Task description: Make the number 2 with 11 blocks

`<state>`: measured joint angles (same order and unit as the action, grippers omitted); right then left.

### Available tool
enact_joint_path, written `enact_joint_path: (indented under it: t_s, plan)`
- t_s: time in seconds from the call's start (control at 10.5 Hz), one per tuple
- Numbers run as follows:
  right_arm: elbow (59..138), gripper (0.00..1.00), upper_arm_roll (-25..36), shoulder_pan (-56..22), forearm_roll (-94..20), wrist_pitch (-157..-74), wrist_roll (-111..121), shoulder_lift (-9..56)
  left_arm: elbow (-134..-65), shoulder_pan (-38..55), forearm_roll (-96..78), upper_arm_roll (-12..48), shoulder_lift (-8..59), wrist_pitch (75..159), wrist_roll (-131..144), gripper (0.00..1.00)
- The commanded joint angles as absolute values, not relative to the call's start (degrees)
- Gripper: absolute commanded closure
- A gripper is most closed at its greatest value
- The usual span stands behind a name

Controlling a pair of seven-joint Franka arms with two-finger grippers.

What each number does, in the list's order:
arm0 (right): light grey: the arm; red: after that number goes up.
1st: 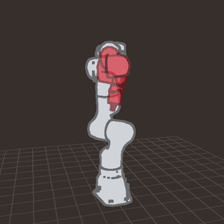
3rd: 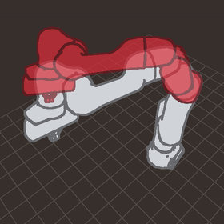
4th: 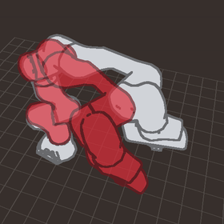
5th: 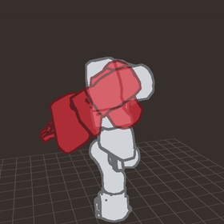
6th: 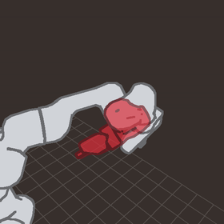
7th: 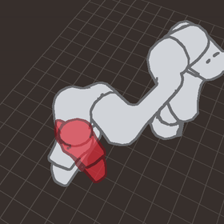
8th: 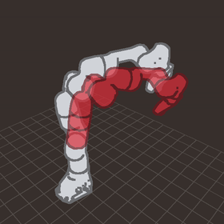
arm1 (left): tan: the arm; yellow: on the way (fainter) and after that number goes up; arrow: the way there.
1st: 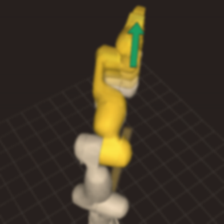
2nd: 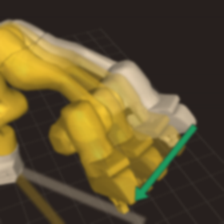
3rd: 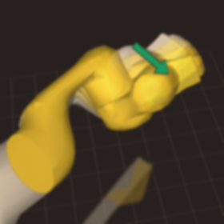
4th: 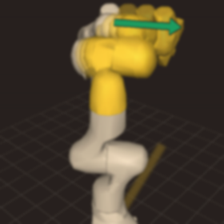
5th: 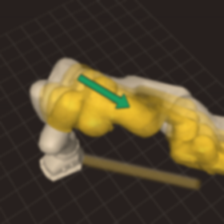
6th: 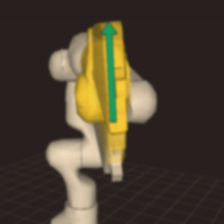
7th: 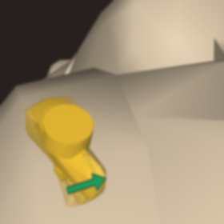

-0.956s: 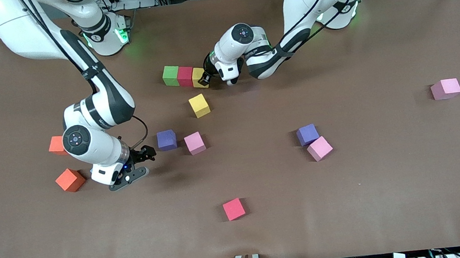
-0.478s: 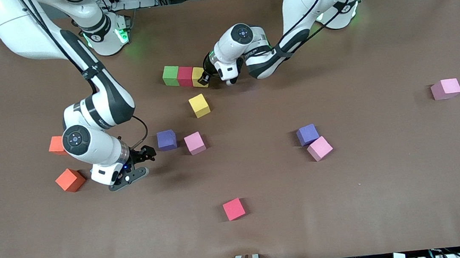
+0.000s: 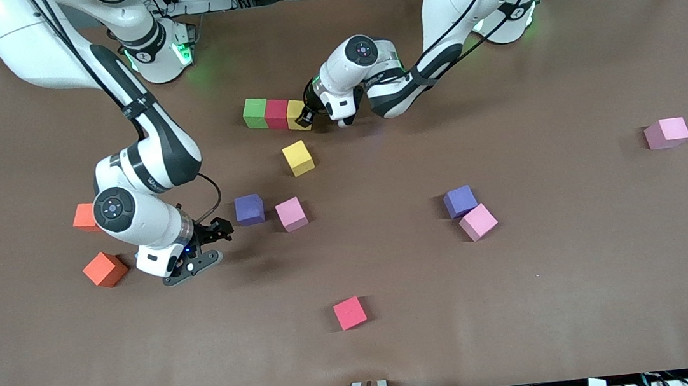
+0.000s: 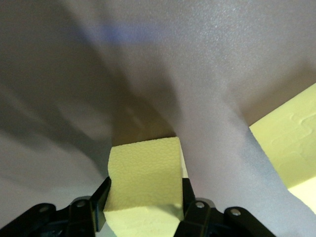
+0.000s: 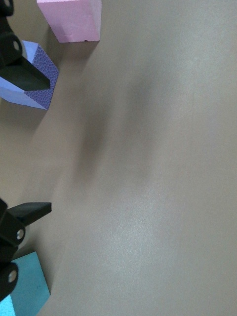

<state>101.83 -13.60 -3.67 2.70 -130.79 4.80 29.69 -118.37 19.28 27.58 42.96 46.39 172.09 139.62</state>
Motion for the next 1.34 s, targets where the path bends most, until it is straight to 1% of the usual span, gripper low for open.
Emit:
enact_joint_path:
  t_s: [0.0,0.19,0.38,1.24]
  plan:
    - [101.5,0.00,-13.6,-3.7,2.1,-130.4,4.1,29.4,-117.7,20.1,28.0,42.5,47.7,172.3,140.9,0.28]
    - [101.5,0.00,-13.6,-3.8,2.1,-130.4,4.1,29.4,-117.6,20.5,28.0,42.5,47.9,172.3,141.2,0.08]
    - [101.5,0.00,-13.6,-3.8,2.1,-130.4,4.1,29.4,-117.6,20.5,27.9,42.5,48.0,172.3,141.2,0.00]
    - [101.5,0.00,-13.6,-3.8,2.2,-130.4,4.1,29.4,-116.7,20.5,27.9,42.5,47.9,172.3,142.4,0.00]
